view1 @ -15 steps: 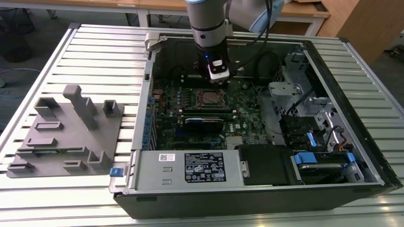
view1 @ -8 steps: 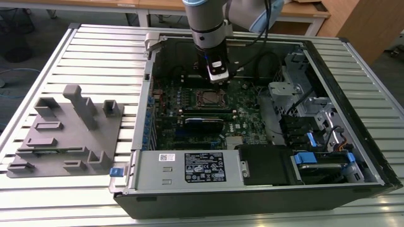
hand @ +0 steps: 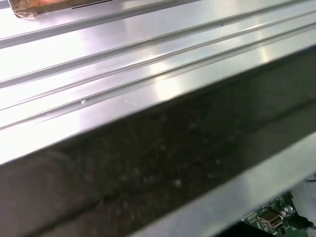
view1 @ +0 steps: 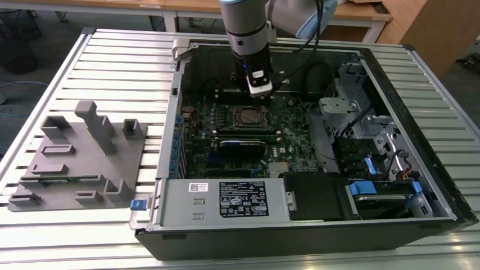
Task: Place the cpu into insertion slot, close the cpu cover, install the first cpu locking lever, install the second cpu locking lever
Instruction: 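Install the first cpu locking lever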
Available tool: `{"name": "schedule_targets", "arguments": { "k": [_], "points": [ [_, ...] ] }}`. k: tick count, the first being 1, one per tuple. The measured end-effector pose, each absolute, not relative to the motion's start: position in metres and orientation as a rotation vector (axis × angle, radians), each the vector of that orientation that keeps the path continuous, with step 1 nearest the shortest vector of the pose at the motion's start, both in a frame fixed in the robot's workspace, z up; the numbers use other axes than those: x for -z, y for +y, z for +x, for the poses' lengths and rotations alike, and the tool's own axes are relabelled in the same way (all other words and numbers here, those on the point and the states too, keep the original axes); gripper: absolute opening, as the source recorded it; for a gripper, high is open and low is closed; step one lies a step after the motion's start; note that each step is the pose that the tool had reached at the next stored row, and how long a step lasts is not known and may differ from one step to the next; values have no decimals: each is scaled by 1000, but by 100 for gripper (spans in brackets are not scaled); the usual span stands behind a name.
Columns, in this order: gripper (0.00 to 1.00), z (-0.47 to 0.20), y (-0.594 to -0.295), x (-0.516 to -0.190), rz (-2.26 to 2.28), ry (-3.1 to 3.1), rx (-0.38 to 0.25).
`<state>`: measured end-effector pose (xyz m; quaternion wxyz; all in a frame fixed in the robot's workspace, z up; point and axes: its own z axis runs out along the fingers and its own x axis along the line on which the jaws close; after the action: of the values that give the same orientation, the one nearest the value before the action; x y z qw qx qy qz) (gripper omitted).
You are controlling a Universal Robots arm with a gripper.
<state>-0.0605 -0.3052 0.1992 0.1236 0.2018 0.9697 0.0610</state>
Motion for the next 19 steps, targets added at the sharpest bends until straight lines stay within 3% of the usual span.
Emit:
{"name": "schedule_targets", "arguments": {
  "k": [11, 19],
  "points": [
    [11, -60, -305, -208, 588, 2830, -169],
    [11, -52, -305, -208, 582, 2863, -53]
  ]
}}
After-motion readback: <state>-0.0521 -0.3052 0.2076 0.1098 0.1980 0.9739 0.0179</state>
